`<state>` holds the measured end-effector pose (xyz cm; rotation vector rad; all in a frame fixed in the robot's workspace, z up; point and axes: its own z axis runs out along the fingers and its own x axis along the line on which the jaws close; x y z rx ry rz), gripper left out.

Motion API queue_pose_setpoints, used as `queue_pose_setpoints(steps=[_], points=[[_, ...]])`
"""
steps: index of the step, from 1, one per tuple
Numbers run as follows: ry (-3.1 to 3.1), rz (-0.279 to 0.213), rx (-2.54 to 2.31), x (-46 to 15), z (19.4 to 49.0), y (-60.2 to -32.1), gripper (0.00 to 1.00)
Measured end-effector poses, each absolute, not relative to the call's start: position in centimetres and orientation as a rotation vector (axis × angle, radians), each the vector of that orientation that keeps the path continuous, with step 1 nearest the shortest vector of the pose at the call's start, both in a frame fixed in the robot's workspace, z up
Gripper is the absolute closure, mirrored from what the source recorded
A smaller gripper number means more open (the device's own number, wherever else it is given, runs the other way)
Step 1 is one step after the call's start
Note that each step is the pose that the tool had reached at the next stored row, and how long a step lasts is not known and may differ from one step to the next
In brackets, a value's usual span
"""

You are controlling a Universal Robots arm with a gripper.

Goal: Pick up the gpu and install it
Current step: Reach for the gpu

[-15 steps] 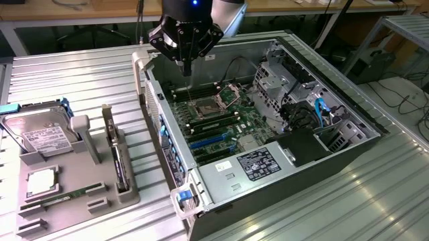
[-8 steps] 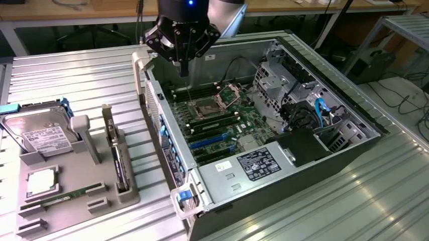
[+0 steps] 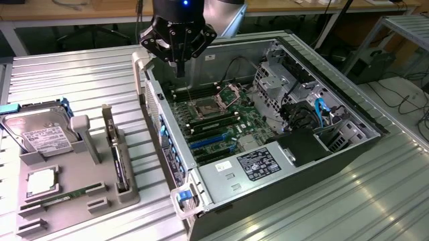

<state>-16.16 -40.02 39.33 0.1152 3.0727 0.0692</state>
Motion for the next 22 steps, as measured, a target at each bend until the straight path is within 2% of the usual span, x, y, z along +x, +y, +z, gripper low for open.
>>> queue_pose_setpoints(steps=[22], points=[[3.073,0.069,0.115,-18.2,39.3,-40.2,0.89]])
